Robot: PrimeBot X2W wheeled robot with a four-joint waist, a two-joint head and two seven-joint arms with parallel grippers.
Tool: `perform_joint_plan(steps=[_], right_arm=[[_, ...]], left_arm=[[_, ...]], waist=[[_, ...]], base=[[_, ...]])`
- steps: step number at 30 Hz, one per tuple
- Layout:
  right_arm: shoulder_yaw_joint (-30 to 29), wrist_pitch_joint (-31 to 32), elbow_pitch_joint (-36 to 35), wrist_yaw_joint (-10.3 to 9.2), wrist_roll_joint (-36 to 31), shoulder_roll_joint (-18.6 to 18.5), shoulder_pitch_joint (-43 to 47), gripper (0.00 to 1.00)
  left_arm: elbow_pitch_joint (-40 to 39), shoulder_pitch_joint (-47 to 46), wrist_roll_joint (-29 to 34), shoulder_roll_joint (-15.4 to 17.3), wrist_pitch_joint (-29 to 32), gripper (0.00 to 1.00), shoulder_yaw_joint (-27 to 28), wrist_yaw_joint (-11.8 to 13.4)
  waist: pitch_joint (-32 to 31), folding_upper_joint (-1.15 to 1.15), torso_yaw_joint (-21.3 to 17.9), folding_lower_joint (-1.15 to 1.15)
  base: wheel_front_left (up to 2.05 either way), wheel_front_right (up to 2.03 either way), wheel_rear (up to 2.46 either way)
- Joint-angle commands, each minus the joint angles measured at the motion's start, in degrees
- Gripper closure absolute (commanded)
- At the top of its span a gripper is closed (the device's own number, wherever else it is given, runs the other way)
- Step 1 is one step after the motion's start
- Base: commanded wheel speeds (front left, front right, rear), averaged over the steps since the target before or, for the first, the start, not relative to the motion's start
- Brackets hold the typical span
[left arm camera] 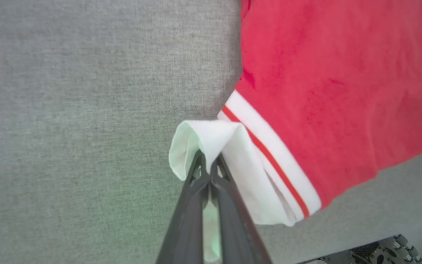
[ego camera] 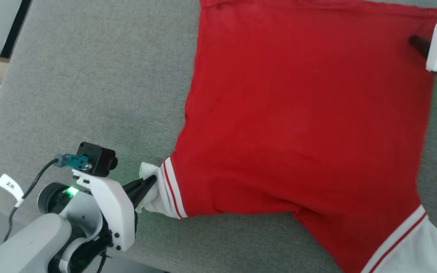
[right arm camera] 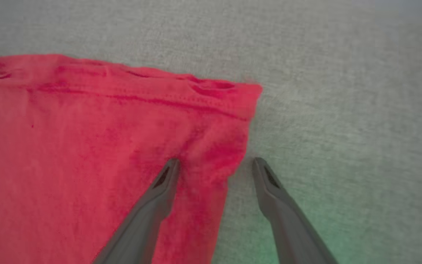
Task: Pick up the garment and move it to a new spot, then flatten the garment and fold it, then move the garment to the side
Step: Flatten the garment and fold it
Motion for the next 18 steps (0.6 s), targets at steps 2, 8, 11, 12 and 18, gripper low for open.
perform_joint_plan(steps=[2,8,11,12,18], right_arm=[[2.2,4.6,5.1,-0.02,-1.4,0.0,0.0,0.0],[4.8,13.0,13.1,-0.03,-2.0,-0.4,2.4,0.25],[6.2,13.7,13.3,-0.02,-1.6,-1.5,2.5,1.0],[6.8,12.7,12.5,-0.02,-1.5,-1.7,2.5,1.0],[10.0,10.9,8.1,-0.03,1.7,-1.8,2.1,1.0]], left_arm=[[1.2,-1.4,0.2,-1.2,-0.4,1.0,-0.3,-0.9],[3.4,-2.2,0.0,-2.8,-0.6,1.0,-0.6,-2.1],[4.7,-2.6,-0.3,-3.1,-0.9,1.0,-0.6,-2.5],[5.0,-2.6,-0.3,-3.2,-1.1,1.0,-0.4,-2.7],[5.8,-0.8,-1.2,-1.4,-1.9,1.0,0.6,-2.2]], waist=[[1.9,0.0,1.8,0.0],[2.1,0.0,2.3,0.0],[1.8,0.0,2.0,0.0],[1.5,0.0,1.7,0.0],[-1.4,0.0,-1.7,0.0]], base=[[0.0,0.0,0.0],[0.0,0.0,0.0],[0.0,0.0,0.0],[0.0,0.0,0.0],[0.0,0.0,0.0]])
